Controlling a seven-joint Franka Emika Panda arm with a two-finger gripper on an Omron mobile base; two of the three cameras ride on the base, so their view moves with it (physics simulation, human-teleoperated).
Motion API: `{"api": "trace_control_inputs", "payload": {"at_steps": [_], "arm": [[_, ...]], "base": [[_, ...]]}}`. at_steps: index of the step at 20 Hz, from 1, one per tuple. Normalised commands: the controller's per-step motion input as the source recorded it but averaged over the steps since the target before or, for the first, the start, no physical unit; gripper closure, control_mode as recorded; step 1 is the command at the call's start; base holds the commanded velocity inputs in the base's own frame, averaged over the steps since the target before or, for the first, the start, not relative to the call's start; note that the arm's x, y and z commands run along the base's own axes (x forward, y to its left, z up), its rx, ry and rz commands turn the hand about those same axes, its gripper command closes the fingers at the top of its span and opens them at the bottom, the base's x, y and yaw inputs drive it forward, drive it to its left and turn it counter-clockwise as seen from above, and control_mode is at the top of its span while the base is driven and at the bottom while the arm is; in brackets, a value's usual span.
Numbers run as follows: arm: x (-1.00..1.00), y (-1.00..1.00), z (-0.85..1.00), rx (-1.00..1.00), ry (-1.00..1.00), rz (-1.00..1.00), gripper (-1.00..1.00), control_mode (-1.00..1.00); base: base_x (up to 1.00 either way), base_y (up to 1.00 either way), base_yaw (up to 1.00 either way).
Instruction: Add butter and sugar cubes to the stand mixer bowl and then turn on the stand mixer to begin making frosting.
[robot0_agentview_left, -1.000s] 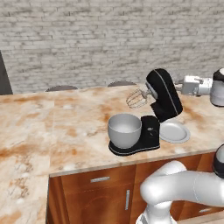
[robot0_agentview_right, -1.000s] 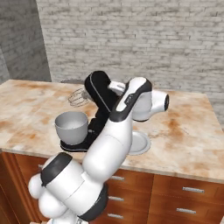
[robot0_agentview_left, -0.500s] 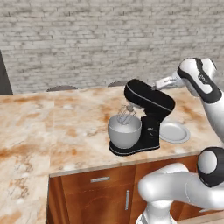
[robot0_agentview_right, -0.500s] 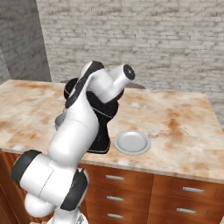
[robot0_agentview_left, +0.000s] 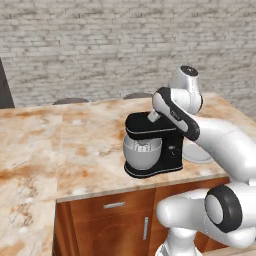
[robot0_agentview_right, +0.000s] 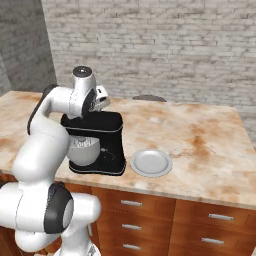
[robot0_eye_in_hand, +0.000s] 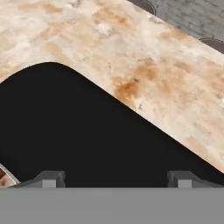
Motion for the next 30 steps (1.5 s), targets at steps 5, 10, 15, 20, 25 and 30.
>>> {"api": "trace_control_inputs", "payload": {"at_steps": [5, 10, 15, 20, 25, 30], "arm": [[-0.06, 0.25, -1.0, -0.44, 0.2, -0.07, -1.0, -1.0], [-0.16, -0.17, -0.86, -0.16, 0.19, -0.14, -1.0, -1.0], [-0.99, -0.88, 0.06, 0.15, -0.14, -0.16, -1.0, -1.0], [-1.0, -0.64, 0.12, 0.16, -0.27, -0.18, -1.0, -1.0], [-0.81, -0.18, 0.0, 0.04, -0.18, -0.35, -1.0, -1.0], [-0.03, 0.0, -0.25, 0.0, 0.0, -0.45, -1.0, -1.0]], "base": [[0.0, 0.0, 0.0], [0.0, 0.0, 0.0], [0.0, 0.0, 0.0], [0.0, 0.0, 0.0], [0.0, 0.0, 0.0], [0.0, 0.0, 0.0]]}}
